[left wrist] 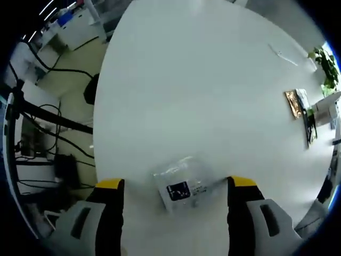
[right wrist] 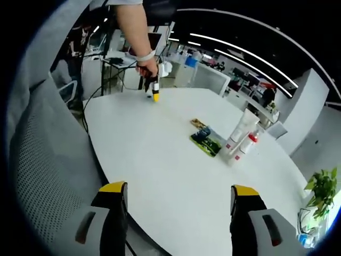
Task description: Arrange the skincare products in the storage area until every visible bottle or jar stands upright without overlapping.
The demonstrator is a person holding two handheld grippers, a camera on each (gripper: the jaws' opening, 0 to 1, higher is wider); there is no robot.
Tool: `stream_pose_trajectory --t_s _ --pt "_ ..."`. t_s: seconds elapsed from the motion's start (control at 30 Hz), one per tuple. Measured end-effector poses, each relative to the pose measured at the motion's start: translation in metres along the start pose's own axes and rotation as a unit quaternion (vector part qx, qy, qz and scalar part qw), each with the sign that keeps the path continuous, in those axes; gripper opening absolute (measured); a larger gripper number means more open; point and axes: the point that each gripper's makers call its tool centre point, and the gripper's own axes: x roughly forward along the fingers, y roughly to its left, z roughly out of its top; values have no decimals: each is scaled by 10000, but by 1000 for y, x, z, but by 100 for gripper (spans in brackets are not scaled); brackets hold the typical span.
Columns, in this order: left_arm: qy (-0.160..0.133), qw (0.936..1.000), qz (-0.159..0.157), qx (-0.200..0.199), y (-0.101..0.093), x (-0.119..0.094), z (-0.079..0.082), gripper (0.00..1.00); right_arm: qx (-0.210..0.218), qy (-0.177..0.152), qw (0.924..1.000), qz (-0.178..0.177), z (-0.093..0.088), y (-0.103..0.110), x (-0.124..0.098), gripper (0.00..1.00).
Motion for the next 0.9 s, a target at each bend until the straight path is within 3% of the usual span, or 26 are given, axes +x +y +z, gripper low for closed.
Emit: stream_pose_trajectory --t_s 0.47,0.57,0.63,0.9 --pt "-72 9998 -105 129 -13 -9 -9 67 -16 85 9999 127 -3 5 1 71" --pt "-49 9987 -177 465 -20 -13 -10 56 -33 113 9998 167 -4 7 1 68" --pt "-14 9964 -231 816 -26 -17 -10 40 -54 106 9997 190 -4 9 1 68" --pt "-144 9916 -312 1245 -37 -23 -11 28 -72 120 9997 215 -4 10 1 66"
